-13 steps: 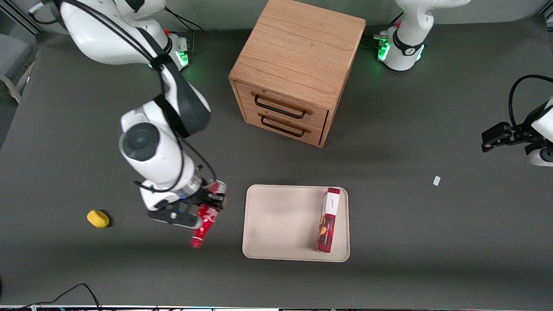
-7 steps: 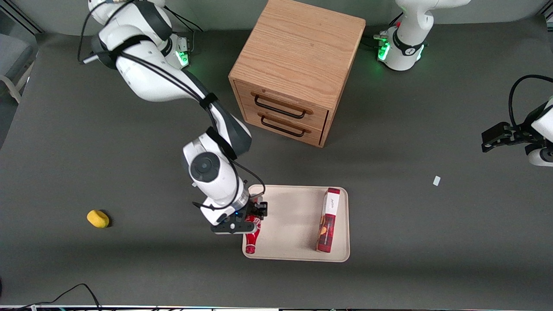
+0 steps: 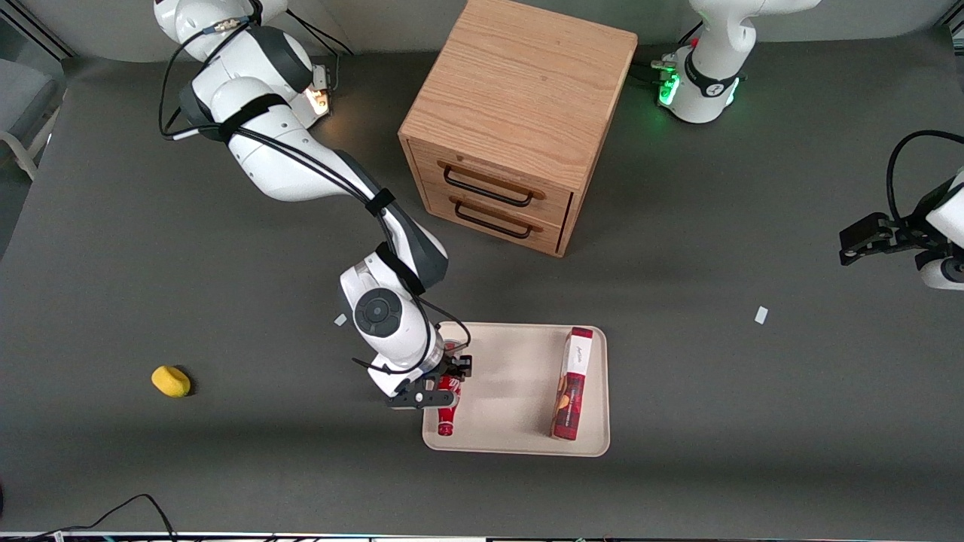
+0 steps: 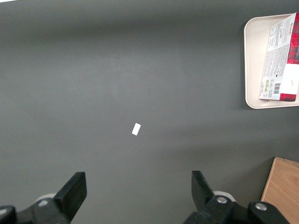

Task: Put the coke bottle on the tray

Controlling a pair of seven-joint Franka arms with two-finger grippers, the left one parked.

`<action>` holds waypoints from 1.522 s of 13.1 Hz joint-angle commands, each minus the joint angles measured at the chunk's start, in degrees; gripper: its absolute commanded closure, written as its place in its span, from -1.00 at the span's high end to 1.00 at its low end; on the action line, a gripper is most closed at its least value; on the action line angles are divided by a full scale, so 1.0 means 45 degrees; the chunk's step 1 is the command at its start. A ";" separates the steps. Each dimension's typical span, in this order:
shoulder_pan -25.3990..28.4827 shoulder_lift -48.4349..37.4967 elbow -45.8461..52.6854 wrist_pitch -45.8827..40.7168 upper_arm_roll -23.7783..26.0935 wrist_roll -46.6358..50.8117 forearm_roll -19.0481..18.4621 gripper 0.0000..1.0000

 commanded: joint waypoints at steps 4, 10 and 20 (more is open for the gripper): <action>0.0120 0.0513 0.0487 0.0627 -0.0132 -0.0251 0.0221 1.00; 0.0080 0.0513 0.0448 0.0647 -0.0171 -0.0213 0.0221 1.00; -0.3486 -0.5566 -0.3211 -0.3156 0.0396 -0.1185 0.0280 1.00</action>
